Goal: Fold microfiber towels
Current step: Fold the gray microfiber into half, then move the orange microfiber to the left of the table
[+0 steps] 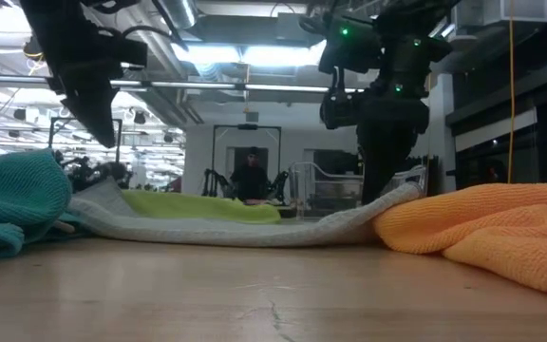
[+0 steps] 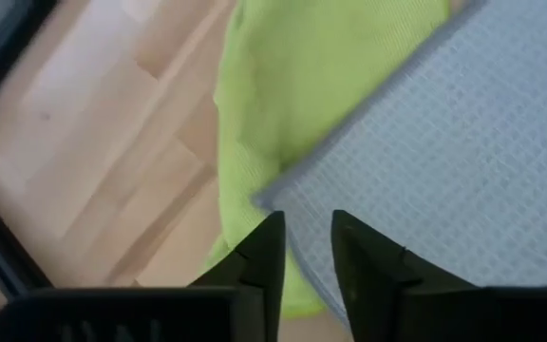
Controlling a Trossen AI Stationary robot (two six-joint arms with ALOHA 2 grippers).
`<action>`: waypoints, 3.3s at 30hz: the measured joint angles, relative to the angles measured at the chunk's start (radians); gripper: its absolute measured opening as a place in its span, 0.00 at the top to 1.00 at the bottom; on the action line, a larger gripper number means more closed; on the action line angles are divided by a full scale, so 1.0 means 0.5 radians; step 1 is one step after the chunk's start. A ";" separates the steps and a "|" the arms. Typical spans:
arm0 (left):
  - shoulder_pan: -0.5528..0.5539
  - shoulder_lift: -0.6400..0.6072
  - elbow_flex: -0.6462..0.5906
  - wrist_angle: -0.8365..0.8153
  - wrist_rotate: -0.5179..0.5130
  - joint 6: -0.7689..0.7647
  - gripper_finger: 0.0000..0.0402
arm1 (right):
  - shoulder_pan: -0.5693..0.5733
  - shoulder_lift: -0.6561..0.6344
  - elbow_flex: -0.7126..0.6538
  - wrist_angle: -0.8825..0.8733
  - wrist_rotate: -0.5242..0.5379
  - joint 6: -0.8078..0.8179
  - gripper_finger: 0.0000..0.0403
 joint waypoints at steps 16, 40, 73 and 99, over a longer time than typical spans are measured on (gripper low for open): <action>-0.092 -0.013 0.254 0.200 0.062 0.067 0.75 | 0.089 -0.006 0.432 -0.782 -0.005 -0.387 0.71; -0.286 0.004 -0.091 0.944 -0.099 0.066 0.75 | 0.326 -0.004 0.420 -0.003 -0.002 -0.479 0.71; -0.278 0.004 -0.117 0.922 -0.117 0.225 0.75 | 0.990 0.006 0.207 -0.470 -0.271 1.291 0.71; -0.278 0.004 -0.117 0.890 -0.118 0.386 0.75 | 1.336 0.014 -0.167 -0.061 -0.492 1.946 0.97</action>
